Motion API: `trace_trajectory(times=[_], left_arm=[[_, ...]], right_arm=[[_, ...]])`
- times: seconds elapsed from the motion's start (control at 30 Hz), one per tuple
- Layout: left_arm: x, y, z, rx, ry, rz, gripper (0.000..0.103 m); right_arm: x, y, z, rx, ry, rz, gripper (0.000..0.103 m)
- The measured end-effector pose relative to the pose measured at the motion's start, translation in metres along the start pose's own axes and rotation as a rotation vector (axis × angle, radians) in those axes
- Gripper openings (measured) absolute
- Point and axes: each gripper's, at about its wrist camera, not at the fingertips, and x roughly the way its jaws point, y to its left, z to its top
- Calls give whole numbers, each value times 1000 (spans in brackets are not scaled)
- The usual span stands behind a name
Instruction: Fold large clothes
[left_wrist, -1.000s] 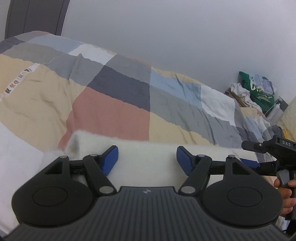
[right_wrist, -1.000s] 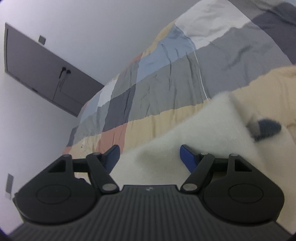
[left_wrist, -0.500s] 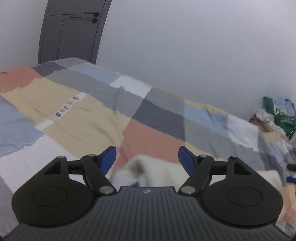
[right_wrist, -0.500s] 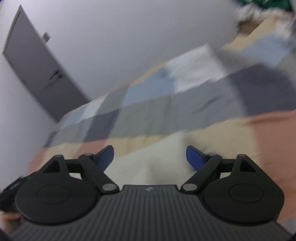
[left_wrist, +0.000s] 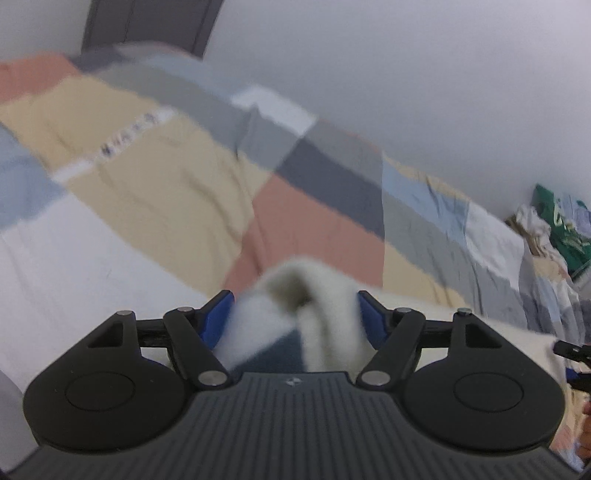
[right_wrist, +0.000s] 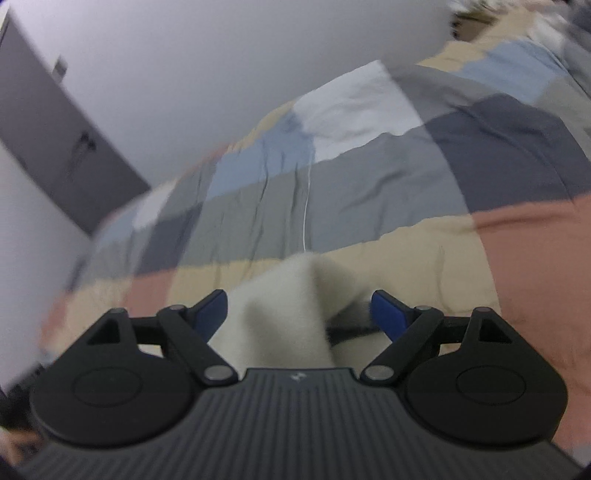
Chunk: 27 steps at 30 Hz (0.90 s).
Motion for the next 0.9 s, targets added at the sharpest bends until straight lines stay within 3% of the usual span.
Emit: trace_trajectory(times=[0.07, 0.13, 0.17, 0.2, 0.23, 0.3, 0.47, 0.57, 0.67, 0.77, 0.9], left_arm=[[-1, -1, -3, -4, -16, -1, 64], [-7, -7, -2, 41, -43, -2, 49], [-12, -9, 0, 49, -64, -12, 42], [-18, -10, 2, 48, -88, -26, 37], [-23, -11, 4, 44, -106, -38, 35], [-30, -12, 11, 25, -131, -65, 27], [-27, -28, 30, 65, -176, -115, 26], [-11, -39, 41, 80, -167, -96, 25], [17, -40, 45, 76, -92, -29, 26], [44, -32, 37, 96, -30, 22, 28], [56, -19, 31, 65, 8, 33, 35]], right_arm=[[11, 7, -4, -43, 21, -5, 75], [18, 14, -9, -57, 62, 32, 43], [17, 19, -13, -71, 66, 43, 37], [11, 27, -16, -108, 55, 41, 24], [4, 34, -17, -151, 42, 42, 20], [-13, 44, -17, -202, -9, 48, 18], [-29, 38, 0, -152, -130, 66, 17], [-19, 34, 10, -110, -177, 55, 17], [1, 30, 14, -114, -159, 21, 17], [28, 18, 12, -77, -60, -13, 20], [45, 14, 8, -80, -34, -48, 28]])
